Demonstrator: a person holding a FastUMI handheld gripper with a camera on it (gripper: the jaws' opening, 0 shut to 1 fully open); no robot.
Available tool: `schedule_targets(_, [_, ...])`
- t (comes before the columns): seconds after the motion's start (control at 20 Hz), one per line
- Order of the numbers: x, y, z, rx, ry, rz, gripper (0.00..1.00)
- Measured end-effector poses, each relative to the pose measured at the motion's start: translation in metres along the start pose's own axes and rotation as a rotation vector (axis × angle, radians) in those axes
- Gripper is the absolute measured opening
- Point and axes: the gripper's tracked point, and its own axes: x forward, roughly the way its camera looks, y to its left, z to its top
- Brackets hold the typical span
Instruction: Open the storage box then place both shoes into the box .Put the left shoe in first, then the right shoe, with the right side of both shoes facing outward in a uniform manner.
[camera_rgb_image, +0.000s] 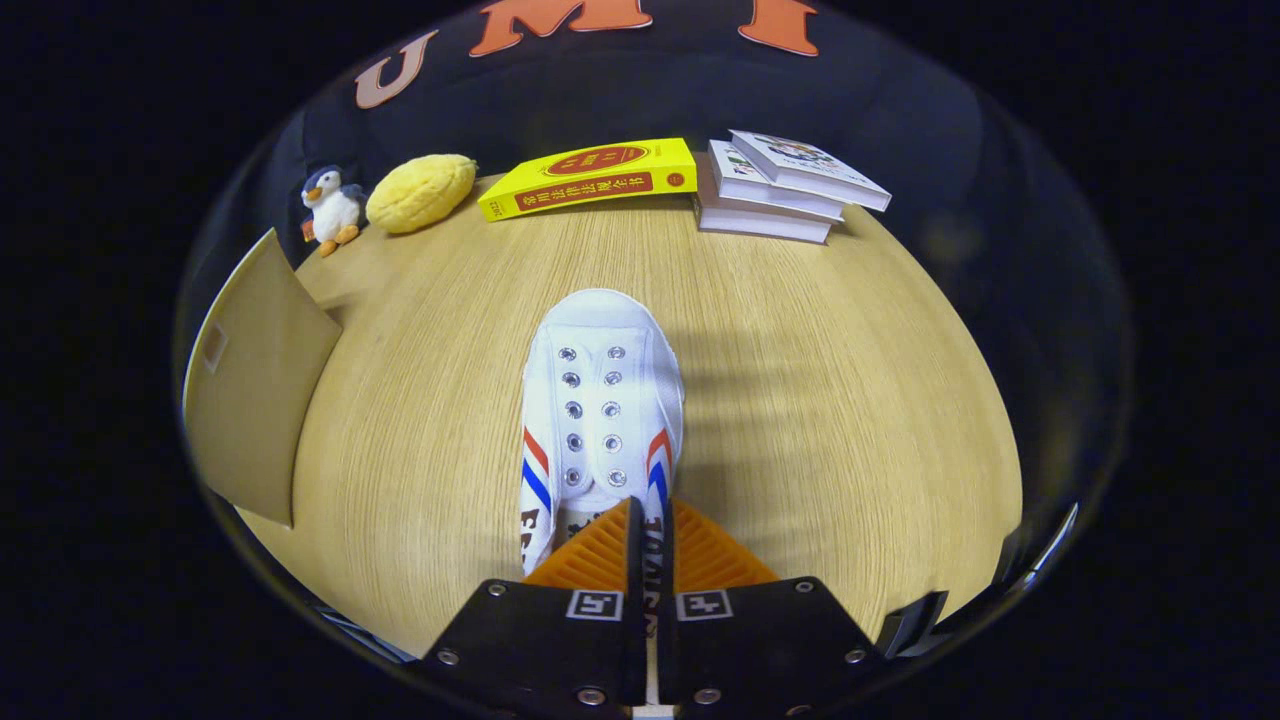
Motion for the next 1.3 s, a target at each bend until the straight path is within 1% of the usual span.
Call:
schedule_targets(0.1, [-0.003,0.001,0.005,-0.050,-0.059,-0.001,0.01])
schedule_targets(0.15, [-0.005,0.000,0.007,-0.045,-0.094,0.008,0.00])
schedule_targets(0.2, [-0.006,0.000,0.009,0.007,-0.113,0.027,0.00])
schedule_targets(0.3, [-0.010,0.009,0.015,0.165,-0.138,0.104,0.00])
schedule_targets(0.35, [-0.015,0.011,0.016,0.218,-0.144,0.136,0.00])
schedule_targets(0.4, [-0.020,0.011,0.016,0.247,-0.147,0.152,0.00])
schedule_targets(0.55, [-0.033,0.022,0.033,0.263,-0.187,0.176,0.00])
schedule_targets(0.75, [-0.057,0.053,0.062,0.286,-0.242,0.257,0.00])
schedule_targets(0.85, [-0.064,0.068,0.073,0.295,-0.261,0.281,0.00])
schedule_targets(0.9, [-0.060,0.072,0.071,0.260,-0.265,0.262,0.00])
schedule_targets(0.95, [-0.051,0.078,0.053,0.200,-0.214,0.259,0.00])
schedule_targets(1.05, [-0.031,0.083,0.013,0.111,-0.101,0.216,0.00])
schedule_targets(1.1, [-0.030,0.077,0.005,0.084,-0.086,0.183,0.00])
schedule_targets(1.15, [-0.023,0.074,0.007,0.089,-0.090,0.174,0.01])
schedule_targets(1.25, [-0.033,0.075,0.014,0.154,-0.093,0.209,0.04])
schedule_targets(1.3, [-0.035,0.073,0.015,0.150,-0.086,0.208,0.06])
